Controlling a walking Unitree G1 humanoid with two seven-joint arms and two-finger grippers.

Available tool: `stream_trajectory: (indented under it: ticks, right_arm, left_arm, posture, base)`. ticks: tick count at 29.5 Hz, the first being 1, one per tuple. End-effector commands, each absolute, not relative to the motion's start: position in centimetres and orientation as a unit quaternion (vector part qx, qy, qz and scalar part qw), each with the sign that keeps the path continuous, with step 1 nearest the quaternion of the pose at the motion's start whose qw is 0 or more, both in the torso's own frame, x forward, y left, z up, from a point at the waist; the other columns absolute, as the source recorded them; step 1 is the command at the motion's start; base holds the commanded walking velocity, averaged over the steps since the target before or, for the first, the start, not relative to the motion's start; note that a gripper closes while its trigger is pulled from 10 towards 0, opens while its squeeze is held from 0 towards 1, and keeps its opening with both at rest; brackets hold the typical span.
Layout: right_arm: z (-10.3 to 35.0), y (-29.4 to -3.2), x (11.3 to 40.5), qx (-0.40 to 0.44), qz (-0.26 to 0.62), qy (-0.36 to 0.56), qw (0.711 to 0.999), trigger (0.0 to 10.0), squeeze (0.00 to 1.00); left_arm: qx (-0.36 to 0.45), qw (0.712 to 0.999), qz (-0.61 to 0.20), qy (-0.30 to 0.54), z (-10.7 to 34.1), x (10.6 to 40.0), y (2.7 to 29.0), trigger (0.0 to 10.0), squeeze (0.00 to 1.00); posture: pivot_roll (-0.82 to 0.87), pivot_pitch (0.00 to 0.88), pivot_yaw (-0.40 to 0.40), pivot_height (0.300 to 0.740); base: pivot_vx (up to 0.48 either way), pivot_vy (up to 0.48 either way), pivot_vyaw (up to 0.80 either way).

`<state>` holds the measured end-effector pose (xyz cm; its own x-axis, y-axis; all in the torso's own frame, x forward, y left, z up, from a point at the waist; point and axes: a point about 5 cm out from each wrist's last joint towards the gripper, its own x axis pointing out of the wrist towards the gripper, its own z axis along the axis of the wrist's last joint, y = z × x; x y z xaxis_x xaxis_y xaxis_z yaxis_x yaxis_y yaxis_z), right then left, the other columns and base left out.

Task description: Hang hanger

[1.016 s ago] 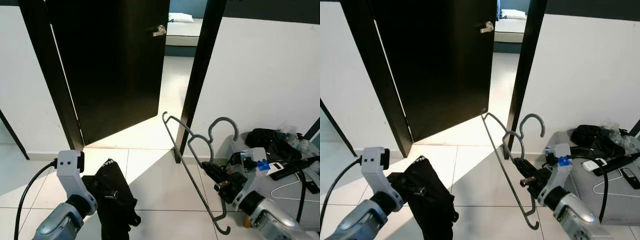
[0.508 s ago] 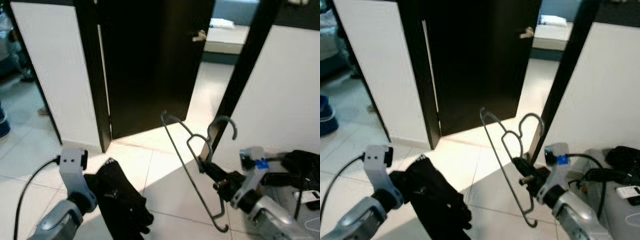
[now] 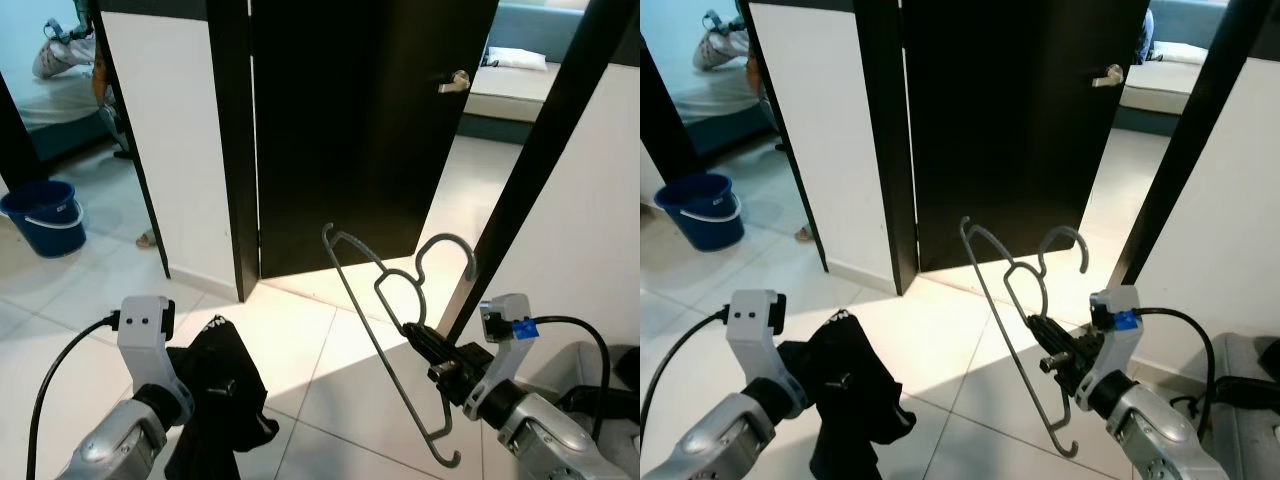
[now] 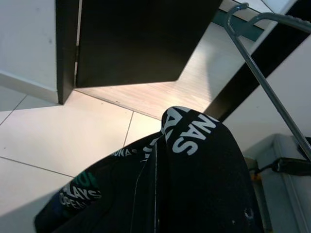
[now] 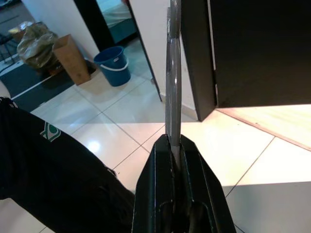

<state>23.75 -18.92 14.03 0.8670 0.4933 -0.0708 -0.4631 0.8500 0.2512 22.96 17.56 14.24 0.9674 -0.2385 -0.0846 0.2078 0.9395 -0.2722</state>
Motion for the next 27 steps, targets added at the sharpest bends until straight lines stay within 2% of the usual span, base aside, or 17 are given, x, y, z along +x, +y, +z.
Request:
stream_trajectory:
  ticks: [1, 27]
  right_arm:
    - [14.26, -18.75, 23.81, 0.111, 0.254, 0.061, 0.959, 10.0, 0.00]
    - [14.39, -18.53, 23.93, 0.104, 0.265, 0.059, 0.957, 10.0, 0.00]
  left_arm:
    - [-0.140, 0.982, -0.114, 0.050, 14.54, 23.01, 17.45, 10.0, 0.00]
    - [-0.146, 0.981, -0.119, 0.048, 14.61, 23.28, 17.49, 10.0, 0.00]
  posture:
    - [-0.01, 0.019, -0.071, 0.740]
    - [-0.01, 0.027, -0.070, 0.740]
  base:
    - [0.000, 0.000, 0.55]
    - [0.000, 0.000, 0.55]
